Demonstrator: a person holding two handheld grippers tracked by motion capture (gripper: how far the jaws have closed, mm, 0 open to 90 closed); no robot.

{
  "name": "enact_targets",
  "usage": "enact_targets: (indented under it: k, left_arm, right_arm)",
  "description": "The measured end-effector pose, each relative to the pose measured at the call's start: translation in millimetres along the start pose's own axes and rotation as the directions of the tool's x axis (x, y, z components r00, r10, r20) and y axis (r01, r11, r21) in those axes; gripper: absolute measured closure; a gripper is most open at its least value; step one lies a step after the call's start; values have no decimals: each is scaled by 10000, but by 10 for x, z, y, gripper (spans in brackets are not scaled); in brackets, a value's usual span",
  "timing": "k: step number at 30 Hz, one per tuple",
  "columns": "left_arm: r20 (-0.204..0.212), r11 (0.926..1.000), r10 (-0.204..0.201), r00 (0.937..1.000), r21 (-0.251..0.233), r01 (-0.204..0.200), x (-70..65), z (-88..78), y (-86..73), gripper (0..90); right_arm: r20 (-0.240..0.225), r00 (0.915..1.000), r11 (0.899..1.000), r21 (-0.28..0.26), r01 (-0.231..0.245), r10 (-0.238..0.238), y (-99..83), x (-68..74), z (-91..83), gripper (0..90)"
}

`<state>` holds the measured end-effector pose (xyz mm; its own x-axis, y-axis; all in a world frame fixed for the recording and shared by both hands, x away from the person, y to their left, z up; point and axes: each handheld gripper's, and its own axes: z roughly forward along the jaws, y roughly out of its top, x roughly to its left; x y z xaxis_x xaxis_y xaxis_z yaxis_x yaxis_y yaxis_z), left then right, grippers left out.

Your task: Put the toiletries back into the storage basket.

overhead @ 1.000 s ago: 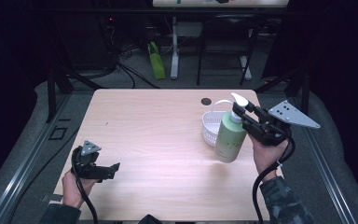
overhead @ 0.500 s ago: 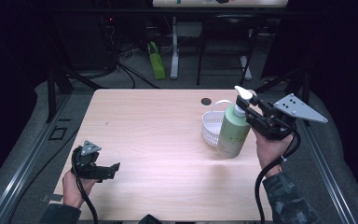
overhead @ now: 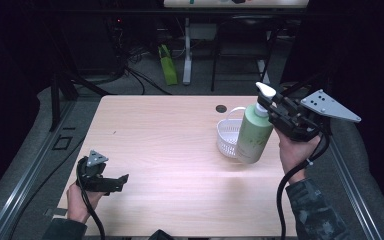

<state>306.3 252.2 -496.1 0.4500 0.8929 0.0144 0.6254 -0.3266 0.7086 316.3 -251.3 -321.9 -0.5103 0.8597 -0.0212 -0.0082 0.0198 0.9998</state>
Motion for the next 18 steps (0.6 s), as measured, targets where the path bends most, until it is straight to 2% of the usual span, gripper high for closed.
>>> enact_targets:
  k: [10,18]
  left_arm:
    - [39,9999,73,10000,71,-74,-8,4,-2,0]
    - [46,10000,82,10000,43,-82,-2,1,-4,0]
  right_arm:
    - [162,9998,9999,-35,137,-136,187,-46,86,668]
    - [220,9996,9996,-207,187,-182,270,-77,124,668]
